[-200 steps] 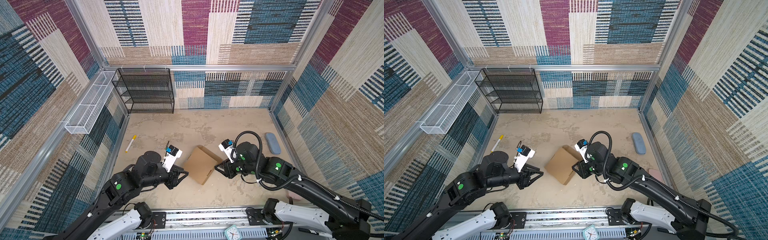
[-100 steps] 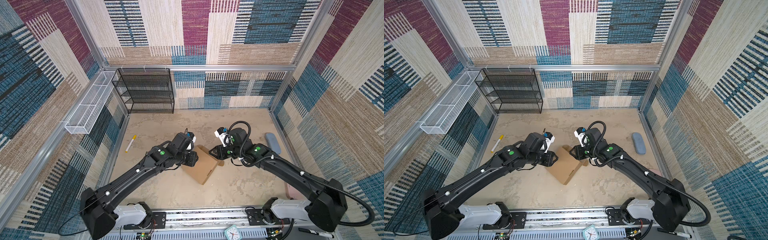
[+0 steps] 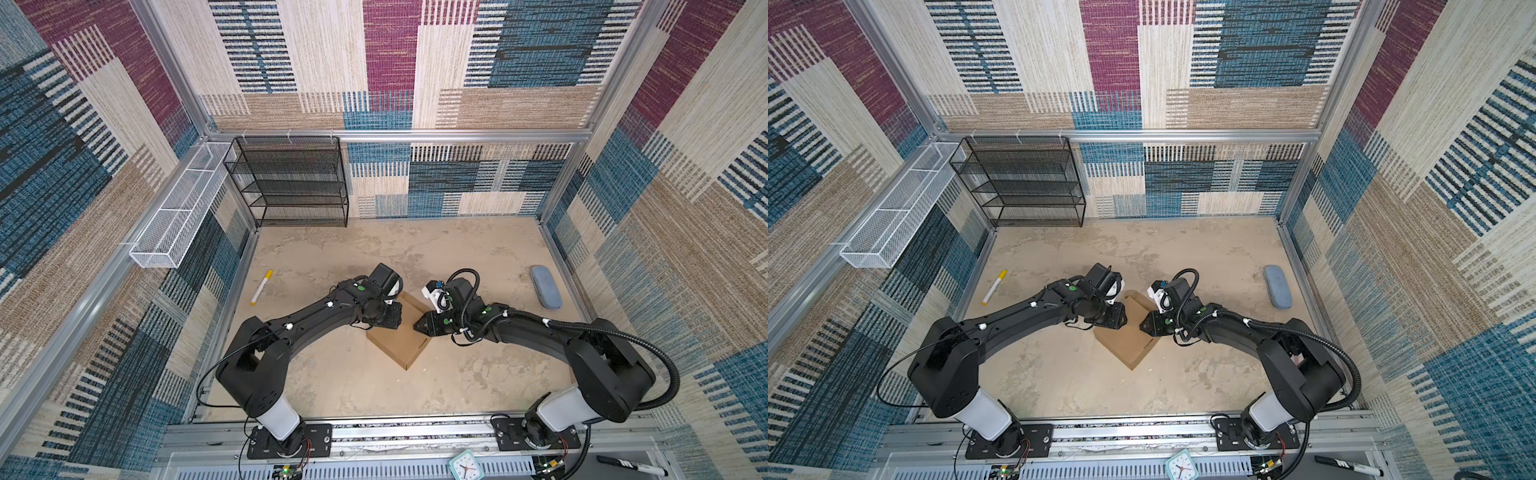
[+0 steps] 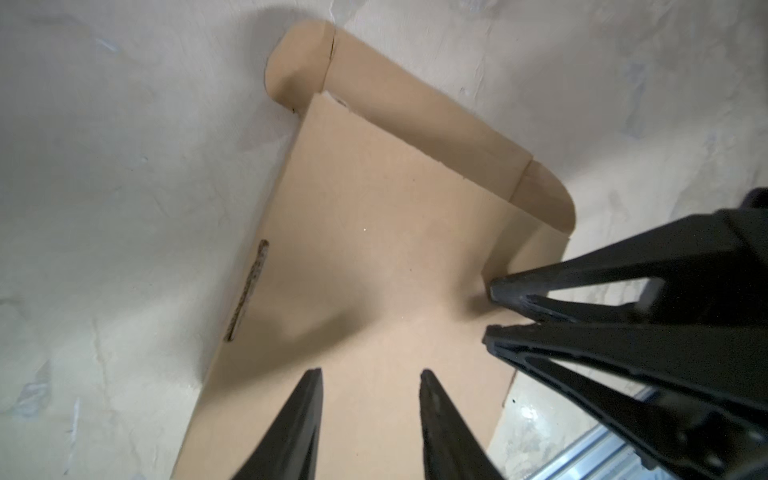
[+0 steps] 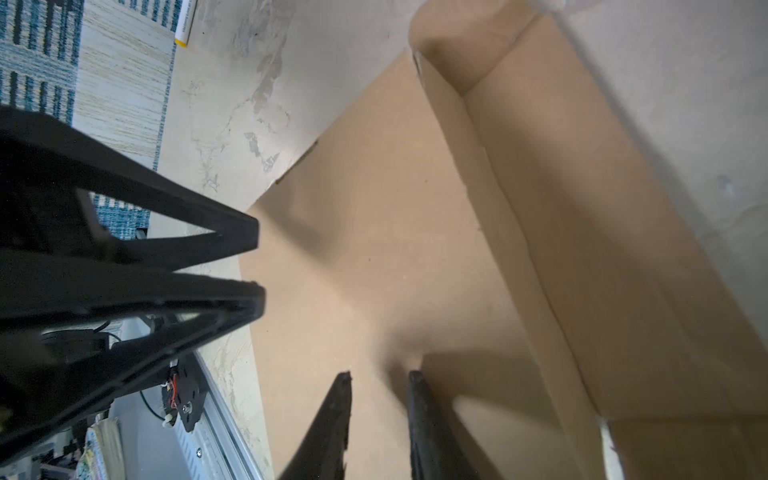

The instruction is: Fold the paper box

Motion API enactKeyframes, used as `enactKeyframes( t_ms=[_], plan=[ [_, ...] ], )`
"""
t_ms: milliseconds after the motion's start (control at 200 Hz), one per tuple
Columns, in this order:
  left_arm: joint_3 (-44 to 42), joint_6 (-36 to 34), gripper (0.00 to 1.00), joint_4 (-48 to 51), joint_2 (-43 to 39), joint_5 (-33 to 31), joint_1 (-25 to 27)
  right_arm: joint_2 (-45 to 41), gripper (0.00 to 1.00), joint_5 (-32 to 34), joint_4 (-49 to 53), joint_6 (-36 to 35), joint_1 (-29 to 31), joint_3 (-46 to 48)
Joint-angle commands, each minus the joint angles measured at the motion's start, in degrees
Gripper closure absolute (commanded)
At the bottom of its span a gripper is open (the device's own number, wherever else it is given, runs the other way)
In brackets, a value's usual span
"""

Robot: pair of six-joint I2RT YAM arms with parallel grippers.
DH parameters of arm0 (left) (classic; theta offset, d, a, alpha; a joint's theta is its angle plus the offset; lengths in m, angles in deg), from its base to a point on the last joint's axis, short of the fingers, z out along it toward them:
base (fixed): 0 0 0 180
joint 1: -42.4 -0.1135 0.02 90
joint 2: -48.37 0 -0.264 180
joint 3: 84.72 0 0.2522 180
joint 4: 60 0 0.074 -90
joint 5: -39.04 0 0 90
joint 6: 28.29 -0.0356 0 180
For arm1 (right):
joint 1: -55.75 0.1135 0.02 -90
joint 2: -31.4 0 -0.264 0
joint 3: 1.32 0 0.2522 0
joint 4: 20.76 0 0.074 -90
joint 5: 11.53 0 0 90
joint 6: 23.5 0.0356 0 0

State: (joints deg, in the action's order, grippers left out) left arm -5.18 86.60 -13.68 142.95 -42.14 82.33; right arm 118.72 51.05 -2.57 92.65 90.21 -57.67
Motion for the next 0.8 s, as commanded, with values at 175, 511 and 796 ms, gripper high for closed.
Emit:
enactKeyframes(
  t_ms=[175, 511, 796],
  plan=[
    [-1.1, 0.6, 0.58, 0.4, -0.2, 2.4, -0.7, -0.5, 0.73, 4.0, 1.1, -0.7, -0.4, 0.6],
    [3.9, -4.7, 0.55, 7.3, -6.5, 9.7, -15.8, -12.3, 0.58, 8.5, 9.8, -2.1, -1.9, -4.8],
    [3.3, -5.6, 0.54, 4.9, 0.9, 19.2, -19.2, -18.0, 0.48, 8.0, 10.9, -0.1, -3.5, 2.6]
  ],
)
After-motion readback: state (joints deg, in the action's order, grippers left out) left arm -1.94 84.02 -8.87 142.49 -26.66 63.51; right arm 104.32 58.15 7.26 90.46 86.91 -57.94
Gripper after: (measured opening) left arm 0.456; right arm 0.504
